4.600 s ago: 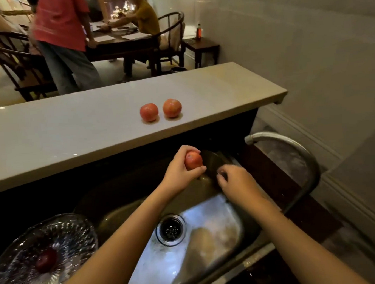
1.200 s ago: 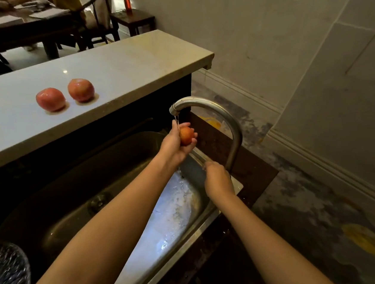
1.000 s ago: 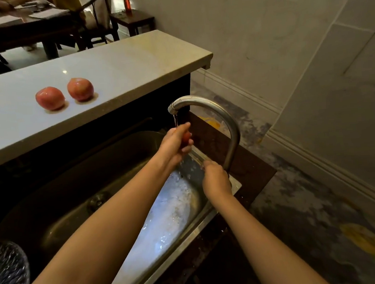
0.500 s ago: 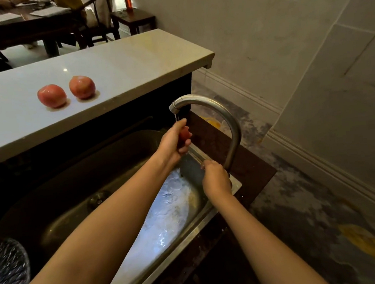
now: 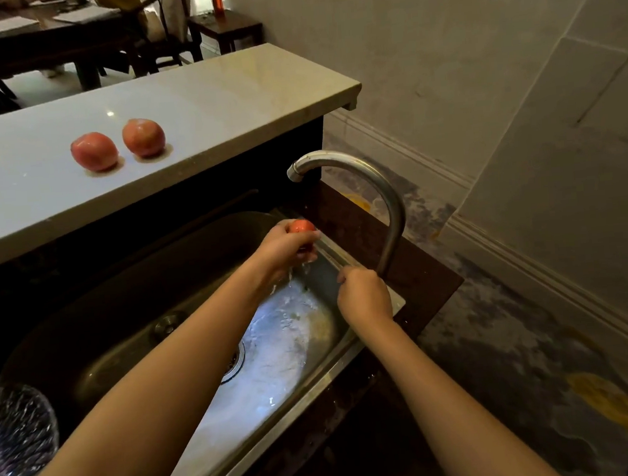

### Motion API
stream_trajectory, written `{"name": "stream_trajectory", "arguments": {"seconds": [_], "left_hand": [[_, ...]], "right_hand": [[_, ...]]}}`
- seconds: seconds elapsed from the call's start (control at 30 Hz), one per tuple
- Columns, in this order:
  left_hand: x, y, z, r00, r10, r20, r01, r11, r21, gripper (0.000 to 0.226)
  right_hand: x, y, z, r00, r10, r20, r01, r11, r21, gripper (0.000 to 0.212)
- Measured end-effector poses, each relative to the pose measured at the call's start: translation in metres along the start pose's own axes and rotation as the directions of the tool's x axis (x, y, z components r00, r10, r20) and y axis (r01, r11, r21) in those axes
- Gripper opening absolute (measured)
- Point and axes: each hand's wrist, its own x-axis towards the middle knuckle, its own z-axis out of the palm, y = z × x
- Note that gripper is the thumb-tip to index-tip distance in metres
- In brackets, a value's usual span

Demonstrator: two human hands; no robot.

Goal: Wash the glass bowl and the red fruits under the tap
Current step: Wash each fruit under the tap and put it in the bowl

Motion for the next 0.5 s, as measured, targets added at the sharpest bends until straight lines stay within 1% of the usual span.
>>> {"name": "stream_trajectory", "arguments": {"seconds": [0.07,0.1,0.13,0.2,0.27,0.37,0.5], "left_hand": [[-0.008,-0.003,-0.011,1.0,0.019,-0.011,-0.018,0.992,0.129,0.057],[-0.013,-0.004,-0.017,0.999,0.04,-0.019,-0.036,0.982,0.187,0.059],[-0.018,-0.005,-0.025,0.998,0.065,-0.022,-0.058,0.97,0.237,0.058],[-0.029,-0.007,-0.043,0.995,0.101,-0.02,-0.09,0.946,0.31,0.052],[-0.041,-0.01,-0.063,0.993,0.118,-0.027,-0.101,0.93,0.353,0.048],[-0.063,-0.017,-0.098,0.981,0.165,-0.102,-0.11,0.907,0.406,0.045],[-0.096,-0.033,-0.152,0.958,0.169,-0.23,-0.046,0.886,0.461,0.041]], "right_hand": [[0.002,-0.006,-0.003,1.0,-0.031,-0.001,0.031,0.997,-0.075,0.025],[0.003,-0.01,-0.004,0.997,-0.077,-0.02,0.074,0.992,-0.097,0.03],[0.005,-0.015,-0.004,0.99,-0.139,-0.034,0.135,0.987,-0.084,0.039],[0.008,-0.03,-0.001,0.963,-0.27,0.018,0.269,0.962,0.048,0.057],[0.014,-0.048,0.006,0.919,-0.378,0.114,0.354,0.916,0.19,0.064],[0.018,-0.079,0.025,0.859,-0.478,0.182,0.418,0.861,0.289,0.058],[0.004,-0.128,0.062,0.77,-0.599,0.221,0.511,0.786,0.349,0.048]]}}
